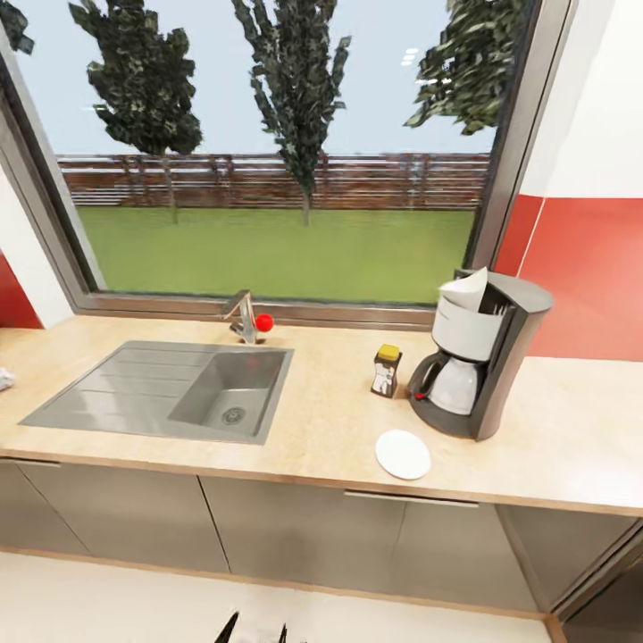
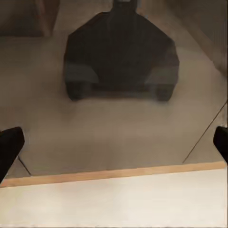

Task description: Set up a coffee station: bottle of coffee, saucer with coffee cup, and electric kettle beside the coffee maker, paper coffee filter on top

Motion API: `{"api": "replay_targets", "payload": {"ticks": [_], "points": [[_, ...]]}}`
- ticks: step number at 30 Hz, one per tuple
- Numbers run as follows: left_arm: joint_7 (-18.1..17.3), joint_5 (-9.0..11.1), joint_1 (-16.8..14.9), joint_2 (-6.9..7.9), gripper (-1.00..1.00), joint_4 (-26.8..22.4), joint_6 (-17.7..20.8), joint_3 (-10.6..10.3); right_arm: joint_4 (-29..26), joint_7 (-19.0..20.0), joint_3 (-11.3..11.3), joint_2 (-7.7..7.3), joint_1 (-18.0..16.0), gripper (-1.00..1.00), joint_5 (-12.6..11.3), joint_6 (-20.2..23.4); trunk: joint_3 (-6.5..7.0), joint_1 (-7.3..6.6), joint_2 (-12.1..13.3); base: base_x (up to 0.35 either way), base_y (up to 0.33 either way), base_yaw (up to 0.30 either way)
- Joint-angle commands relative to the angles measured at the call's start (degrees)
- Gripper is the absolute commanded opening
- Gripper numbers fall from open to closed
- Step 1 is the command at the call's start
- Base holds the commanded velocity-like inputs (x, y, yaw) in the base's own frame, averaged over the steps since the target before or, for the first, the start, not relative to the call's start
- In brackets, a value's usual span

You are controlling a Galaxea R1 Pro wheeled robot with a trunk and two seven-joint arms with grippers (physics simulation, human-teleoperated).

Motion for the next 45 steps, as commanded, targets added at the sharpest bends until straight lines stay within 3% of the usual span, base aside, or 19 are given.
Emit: {"api": "replay_targets", "payload": {"ticks": [1,2,3,5,7,8,9,11,12,15,20,25,33,37,39,45], "points": [[0.2,0.5,0.0,0.52,1.00,5.1,0.0,-0.6,0.2,0.3,0.1,-0.05,0.0,1.00,-0.5,-0.2,-0.15,0.03,-0.1,0.000,0.000,0.269],[0.2,0.6,0.1,0.89,1.00,8.2,0.2,-0.5,0.2,0.2,0.1,-0.07,0.0,1.00,-0.5,-0.2,-0.18,0.03,-0.1,0.000,0.000,0.269],[0.4,1.4,1.0,2.94,1.00,13.1,1.1,-0.3,0.3,0.2,0.1,-0.03,0.0,1.00,-0.5,-0.2,-0.22,0.03,-0.1,0.000,0.000,0.269],[1.2,3.1,2.4,5.18,1.00,14.5,3.0,-0.1,0.2,0.2,0.0,-0.03,0.0,1.00,-0.5,-0.2,-0.30,0.03,-0.1,0.000,0.000,0.269],[2.2,5.5,3.3,6.41,1.00,15.1,6.7,0.2,0.2,0.2,0.0,-0.07,0.0,1.00,-0.6,-0.2,-0.37,0.03,-0.1,0.000,0.000,0.269],[2.9,8.0,3.6,6.97,1.00,15.3,13.6,0.3,0.2,0.2,0.0,-0.10,0.0,1.00,-0.6,-0.2,-0.41,0.03,-0.1,0.000,0.000,0.269],[3.2,9.0,3.8,7.14,1.00,15.4,19.8,0.4,0.2,0.2,0.0,-0.14,0.0,1.00,-0.6,-0.2,-0.45,0.03,-0.1,0.000,0.000,0.269],[3.3,9.6,3.8,7.15,1.00,15.4,28.8,0.4,0.2,0.2,0.0,-0.17,0.0,1.00,-0.6,-0.2,-0.52,0.03,-0.1,0.000,0.000,0.269],[3.4,9.8,3.8,7.03,1.00,15.4,35.3,0.3,0.2,0.2,0.0,-0.18,0.0,1.00,-0.6,-0.2,-0.56,0.03,-0.1,0.000,0.000,0.269],[3.4,10.0,3.5,7.15,1.00,15.4,47.1,0.1,0.2,0.2,0.0,-0.18,0.0,1.00,-0.6,-0.2,-0.67,0.03,-0.1,0.000,0.000,0.269],[3.5,10.2,3.5,6.68,1.00,15.3,49.4,0.1,0.2,0.2,0.0,-0.18,0.0,1.00,-0.5,-0.2,-0.86,0.03,-0.1,0.000,0.000,0.256],[3.2,10.0,3.5,5.63,1.00,13.7,49.2,0.2,0.3,0.2,0.1,-0.15,0.0,1.00,-0.5,-0.1,-1.14,0.03,-0.1,0.000,0.000,0.211],[3.0,10.3,3.5,5.45,1.00,13.0,48.8,0.4,0.1,0.5,0.1,0.14,0.0,1.00,-0.5,-0.1,-1.32,0.03,-0.1,0.000,0.000,0.077],[2.9,10.3,3.5,4.62,1.00,11.5,48.8,0.4,0.1,0.7,0.1,0.15,0.0,1.00,-0.6,-0.1,-1.32,0.03,-0.1,0.000,0.000,-0.030],[2.8,10.3,3.5,3.44,1.00,11.4,48.8,0.4,0.0,0.5,0.1,0.18,0.0,1.00,-0.6,-0.1,-1.32,0.03,-0.1,0.000,0.000,0.122],[2.9,10.4,3.5,3.35,1.00,11.4,48.8,0.6,-0.1,0.3,0.0,0.25,0.0,1.00,-0.7,0.1,-1.30,0.03,-0.1,0.000,0.000,0.251]]}}
